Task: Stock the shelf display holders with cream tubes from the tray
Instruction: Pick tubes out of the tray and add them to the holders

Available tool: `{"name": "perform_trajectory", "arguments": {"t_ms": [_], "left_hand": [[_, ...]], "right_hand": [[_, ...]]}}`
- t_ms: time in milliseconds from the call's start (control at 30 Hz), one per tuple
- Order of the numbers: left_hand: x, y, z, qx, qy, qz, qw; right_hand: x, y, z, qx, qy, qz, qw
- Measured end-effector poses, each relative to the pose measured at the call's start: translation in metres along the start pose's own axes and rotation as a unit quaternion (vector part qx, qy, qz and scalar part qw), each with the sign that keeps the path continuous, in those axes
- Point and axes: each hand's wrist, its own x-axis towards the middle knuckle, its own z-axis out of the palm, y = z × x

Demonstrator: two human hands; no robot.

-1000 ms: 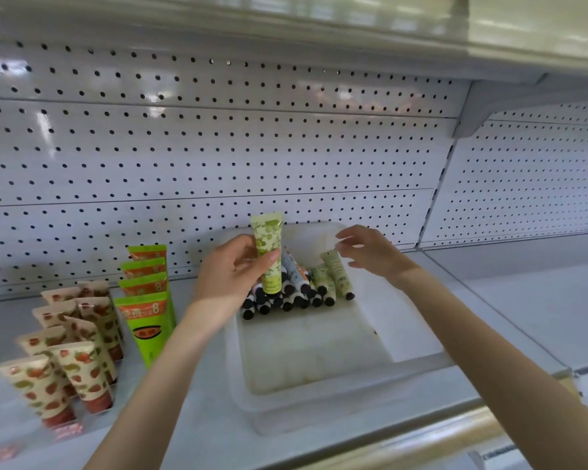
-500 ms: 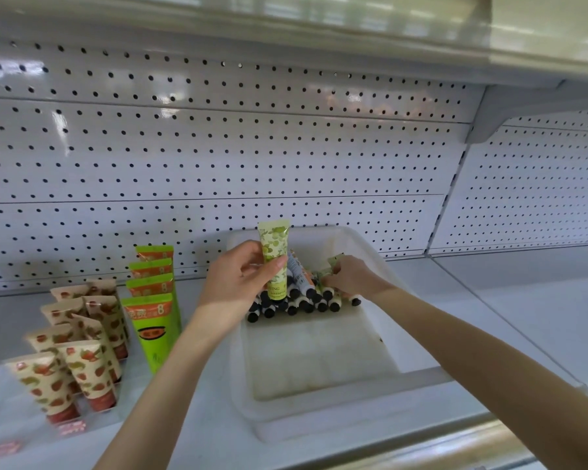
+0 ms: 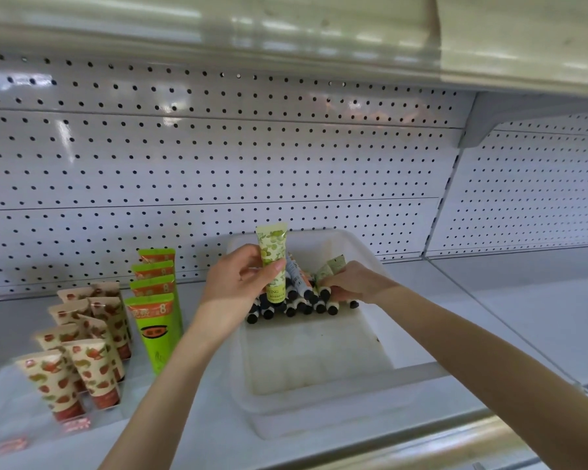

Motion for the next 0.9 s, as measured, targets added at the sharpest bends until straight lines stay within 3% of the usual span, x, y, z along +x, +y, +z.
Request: {"name": "perform_trajectory", "arguments": {"t_ms": [133,233,333,433,667,900], "left_hand": [[-0.004,0.002,-0.002,0.002,0.013,-0.006,1.000],[-0.005,0.004,-0.004,-0.021,0.021,-0.021,0.999],[-0.005,0.005,-0.005,-0.034,0.024,-0.018,0.999],[-0.006,0.006,-0.005,-0.033,0.033,-0.013,0.999],[-0.005,0.013,-0.011,-0.041,0.052,0.003,0.998],[-0.014,0.029,-0.017,-0.047,0.061,0.038,0.996]], "right_hand": [[-0.001,-0.003,0.006,-0.041,0.013,-0.004,0.999],[-0.010,-0.006,0.000,-0.049,-0.040,0.000,0.998],[-0.015,-0.007,-0.007,-0.027,-0.071,0.003,0.997],[-0.017,-0.010,-0.009,0.049,-0.052,-0.007,0.997],[-0.048,-0.029,-0.012,0.109,-0.012,-0.130,0.985],[-0.091,-0.035,0.002,0.052,0.023,-0.221,0.974]]}}
